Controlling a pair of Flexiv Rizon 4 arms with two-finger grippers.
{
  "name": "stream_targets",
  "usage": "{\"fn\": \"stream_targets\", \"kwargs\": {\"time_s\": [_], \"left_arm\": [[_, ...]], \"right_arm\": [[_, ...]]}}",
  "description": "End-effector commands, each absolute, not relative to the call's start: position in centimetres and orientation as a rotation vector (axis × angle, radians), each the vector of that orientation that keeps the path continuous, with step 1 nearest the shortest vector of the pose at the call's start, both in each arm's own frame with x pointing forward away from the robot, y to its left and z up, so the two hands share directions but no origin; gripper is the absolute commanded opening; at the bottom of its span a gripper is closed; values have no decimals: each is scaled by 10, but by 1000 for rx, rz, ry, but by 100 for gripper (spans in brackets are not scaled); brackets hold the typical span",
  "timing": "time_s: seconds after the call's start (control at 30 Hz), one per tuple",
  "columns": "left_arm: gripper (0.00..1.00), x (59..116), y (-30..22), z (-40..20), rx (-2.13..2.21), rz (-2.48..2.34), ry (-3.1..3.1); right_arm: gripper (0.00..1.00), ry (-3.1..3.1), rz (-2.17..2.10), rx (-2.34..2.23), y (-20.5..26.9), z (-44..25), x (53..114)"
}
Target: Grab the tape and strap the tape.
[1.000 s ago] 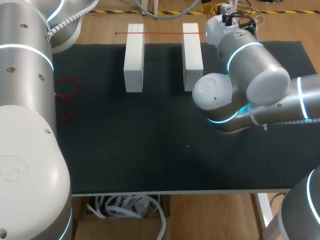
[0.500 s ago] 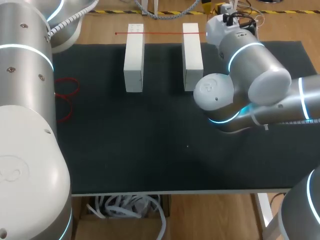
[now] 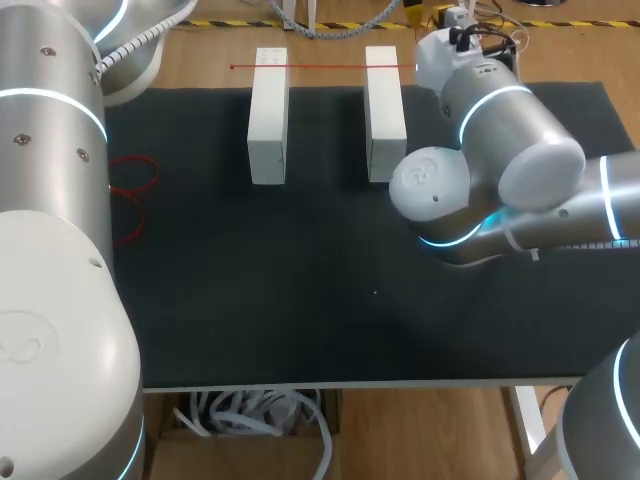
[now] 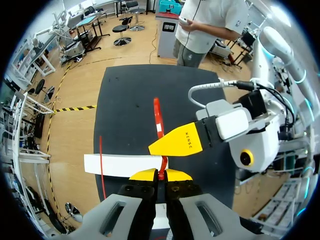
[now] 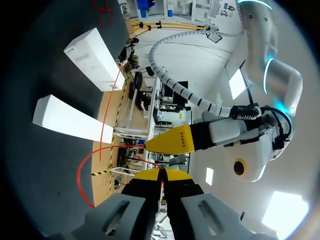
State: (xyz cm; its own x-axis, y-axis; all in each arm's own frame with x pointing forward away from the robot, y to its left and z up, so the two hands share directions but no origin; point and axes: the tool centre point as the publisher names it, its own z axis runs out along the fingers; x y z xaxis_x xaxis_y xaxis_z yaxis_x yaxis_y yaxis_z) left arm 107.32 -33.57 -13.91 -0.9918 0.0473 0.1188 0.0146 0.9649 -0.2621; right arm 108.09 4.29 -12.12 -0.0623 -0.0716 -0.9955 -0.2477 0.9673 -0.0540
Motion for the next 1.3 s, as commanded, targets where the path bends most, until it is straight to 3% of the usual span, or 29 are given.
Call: {"fn": "stream_targets", "kwargs": {"time_s": [0.03, 1.3], "left_arm": [[0, 1074, -337, -137, -45, 387, -2987], [0, 1074, -337, -137, -45, 387, -2987]], "right_arm": [[0, 1644, 148, -251, 41, -118, 1080], [0, 1653, 142, -250, 28, -125, 1080]]}}
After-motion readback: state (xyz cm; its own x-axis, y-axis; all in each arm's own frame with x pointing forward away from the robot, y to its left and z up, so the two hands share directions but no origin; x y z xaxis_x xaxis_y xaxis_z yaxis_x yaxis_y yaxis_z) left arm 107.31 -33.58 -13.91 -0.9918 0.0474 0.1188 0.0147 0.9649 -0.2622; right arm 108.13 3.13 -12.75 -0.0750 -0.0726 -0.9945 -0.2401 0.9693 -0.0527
